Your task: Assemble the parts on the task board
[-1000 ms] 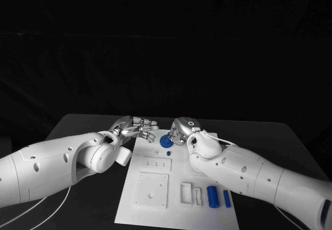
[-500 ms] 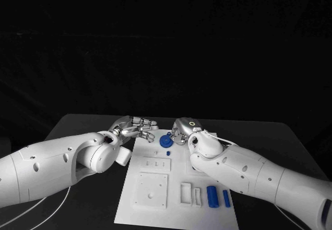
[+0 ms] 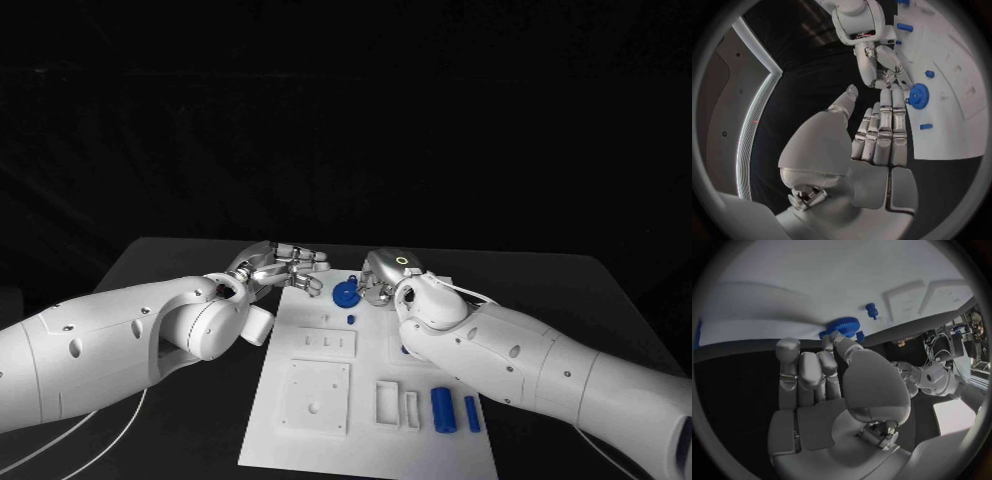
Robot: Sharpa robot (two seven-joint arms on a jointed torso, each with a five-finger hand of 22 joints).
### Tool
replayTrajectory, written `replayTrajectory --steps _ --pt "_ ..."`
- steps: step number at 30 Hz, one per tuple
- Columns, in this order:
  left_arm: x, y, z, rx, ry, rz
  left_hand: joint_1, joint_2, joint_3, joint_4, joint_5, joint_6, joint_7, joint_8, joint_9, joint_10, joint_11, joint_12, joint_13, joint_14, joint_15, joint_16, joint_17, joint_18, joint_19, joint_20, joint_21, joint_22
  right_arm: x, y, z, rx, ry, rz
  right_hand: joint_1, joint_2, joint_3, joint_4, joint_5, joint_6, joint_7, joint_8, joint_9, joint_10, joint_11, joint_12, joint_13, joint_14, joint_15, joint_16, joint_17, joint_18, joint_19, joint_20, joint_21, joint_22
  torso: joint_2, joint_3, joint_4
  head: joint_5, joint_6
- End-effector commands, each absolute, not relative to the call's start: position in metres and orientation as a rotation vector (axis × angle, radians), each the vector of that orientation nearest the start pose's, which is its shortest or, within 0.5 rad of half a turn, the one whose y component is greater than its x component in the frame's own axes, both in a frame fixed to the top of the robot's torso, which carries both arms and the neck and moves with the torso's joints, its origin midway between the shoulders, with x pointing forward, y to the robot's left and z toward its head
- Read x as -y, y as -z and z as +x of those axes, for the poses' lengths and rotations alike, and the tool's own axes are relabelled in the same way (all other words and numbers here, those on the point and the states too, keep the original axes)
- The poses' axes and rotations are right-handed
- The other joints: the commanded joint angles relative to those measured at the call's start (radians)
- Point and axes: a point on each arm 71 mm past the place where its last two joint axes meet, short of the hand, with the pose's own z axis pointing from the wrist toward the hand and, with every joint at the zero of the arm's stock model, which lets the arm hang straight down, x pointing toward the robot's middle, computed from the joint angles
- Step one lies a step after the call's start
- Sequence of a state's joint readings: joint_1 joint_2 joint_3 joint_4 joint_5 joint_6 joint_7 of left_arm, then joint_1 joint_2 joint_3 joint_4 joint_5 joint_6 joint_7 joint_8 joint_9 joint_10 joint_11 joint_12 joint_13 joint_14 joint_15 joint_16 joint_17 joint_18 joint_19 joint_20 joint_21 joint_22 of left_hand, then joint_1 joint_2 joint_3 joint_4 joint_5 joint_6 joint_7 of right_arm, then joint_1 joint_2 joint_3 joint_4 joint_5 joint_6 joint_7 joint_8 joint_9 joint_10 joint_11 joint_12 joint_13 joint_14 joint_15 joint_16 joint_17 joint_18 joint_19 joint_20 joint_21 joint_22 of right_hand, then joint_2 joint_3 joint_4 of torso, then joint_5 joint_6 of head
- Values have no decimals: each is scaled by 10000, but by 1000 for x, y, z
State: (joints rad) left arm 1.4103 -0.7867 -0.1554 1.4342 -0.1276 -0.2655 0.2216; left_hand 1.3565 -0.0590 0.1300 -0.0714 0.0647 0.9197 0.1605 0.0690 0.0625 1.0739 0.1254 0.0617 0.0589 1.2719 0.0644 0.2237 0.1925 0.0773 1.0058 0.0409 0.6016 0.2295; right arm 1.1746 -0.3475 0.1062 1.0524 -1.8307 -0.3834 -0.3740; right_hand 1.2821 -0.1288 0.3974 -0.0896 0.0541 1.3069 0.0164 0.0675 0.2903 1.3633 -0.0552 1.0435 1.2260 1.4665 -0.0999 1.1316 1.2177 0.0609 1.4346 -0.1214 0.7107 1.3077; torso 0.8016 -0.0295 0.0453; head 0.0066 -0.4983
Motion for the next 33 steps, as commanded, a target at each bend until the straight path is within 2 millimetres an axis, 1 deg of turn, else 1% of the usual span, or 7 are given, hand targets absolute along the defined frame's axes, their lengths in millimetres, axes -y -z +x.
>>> replayTrajectory --steps 1,11,21,25,27,29,33 --pt "-202 127 524 -15825 14219 -8836 -27 30 12 65 28 -43 -33 -27 -2 -52 -20 -8 12 -8 -51 -10 -14 156 -45 -1 -2 -10 84 167 563 -14493 -3664 -1779 33 -52 -71 -38 -58 87 -15 -42 -75 -53 44 10 11 37 -31 -39 15 -106 -43 55 -35 874 2 1 7 7 1" --pt "-203 128 524 -15834 14216 -8840 -27 30 12 65 28 -43 -33 -27 -2 -52 -20 -8 12 -8 -51 -10 -14 156 -45 -1 -2 -10 84 165 559 -14366 -3771 -1769 9 -161 -464 151 -54 102 -61 -39 -162 -37 24 29 15 43 -45 -45 27 -121 -30 44 -20 874 -2 4 6 26 -8" --pt "-205 128 524 -15810 14179 -8866 -31 28 11 68 26 -82 -27 -28 -3 -69 -15 -10 11 -11 -48 -14 -16 157 -45 2 1 -39 99 161 558 -14046 -3629 -1488 110 -210 -505 305 -56 63 -48 -36 -120 -72 28 -29 -28 39 -57 -86 4 -134 -22 17 -79 867 -6 9 -19 62 16" --pt "-207 128 524 -15763 14134 -8891 -31 28 10 68 26 -82 -27 -28 -3 -69 -15 -10 11 -11 -48 -14 -16 157 -45 2 1 -39 108 156 556 -13777 -3892 -1182 -36 -246 -492 436 -61 -652 194 -74 -338 -165 153 -142 -90 17 0 -150 -37 -130 -45 24 -209 838 -15 15 -54 75 35" --pt "-209 128 524 -15721 14095 -8911 -42 8 3 73 23 -93 -28 -31 -4 -71 -13 -9 12 -46 -36 -35 -25 148 -70 12 -17 -50 113 150 555 -13654 -4166 -916 -173 -276 -549 563 -61 -1291 396 -71 -583 -238 268 -247 -154 0 49 -197 -63 -120 -53 41 -294 817 -23 16 -55 85 64" --pt "-211 127 524 -15671 14056 -8930 -44 -13 6 79 17 -119 -31 -32 -5 -88 -4 -8 12 -131 -4 -100 -53 133 -146 41 -74 -80 120 142 553 -13496 -4462 -676 -239 -341 -616 631 -62 -1719 549 -85 -800 -247 340 -247 -158 3 92 -201 -62 -107 -45 66 -305 815 -58 37 -103 124 73" --pt "-215 127 525 -15567 14008 -8949 -39 -33 29 95 12 -62 -53 -22 0 -78 -6 -6 13 -180 28 -236 -117 140 -188 83 -181 -148 137 125 551 -13391 -5138 -222 -183 -370 -700 745 -63 -2076 694 -19 -1362 -283 454 -238 -172 -13 184 -268 -97 -38 -55 167 -435 796 -100 74 -189 173 80"
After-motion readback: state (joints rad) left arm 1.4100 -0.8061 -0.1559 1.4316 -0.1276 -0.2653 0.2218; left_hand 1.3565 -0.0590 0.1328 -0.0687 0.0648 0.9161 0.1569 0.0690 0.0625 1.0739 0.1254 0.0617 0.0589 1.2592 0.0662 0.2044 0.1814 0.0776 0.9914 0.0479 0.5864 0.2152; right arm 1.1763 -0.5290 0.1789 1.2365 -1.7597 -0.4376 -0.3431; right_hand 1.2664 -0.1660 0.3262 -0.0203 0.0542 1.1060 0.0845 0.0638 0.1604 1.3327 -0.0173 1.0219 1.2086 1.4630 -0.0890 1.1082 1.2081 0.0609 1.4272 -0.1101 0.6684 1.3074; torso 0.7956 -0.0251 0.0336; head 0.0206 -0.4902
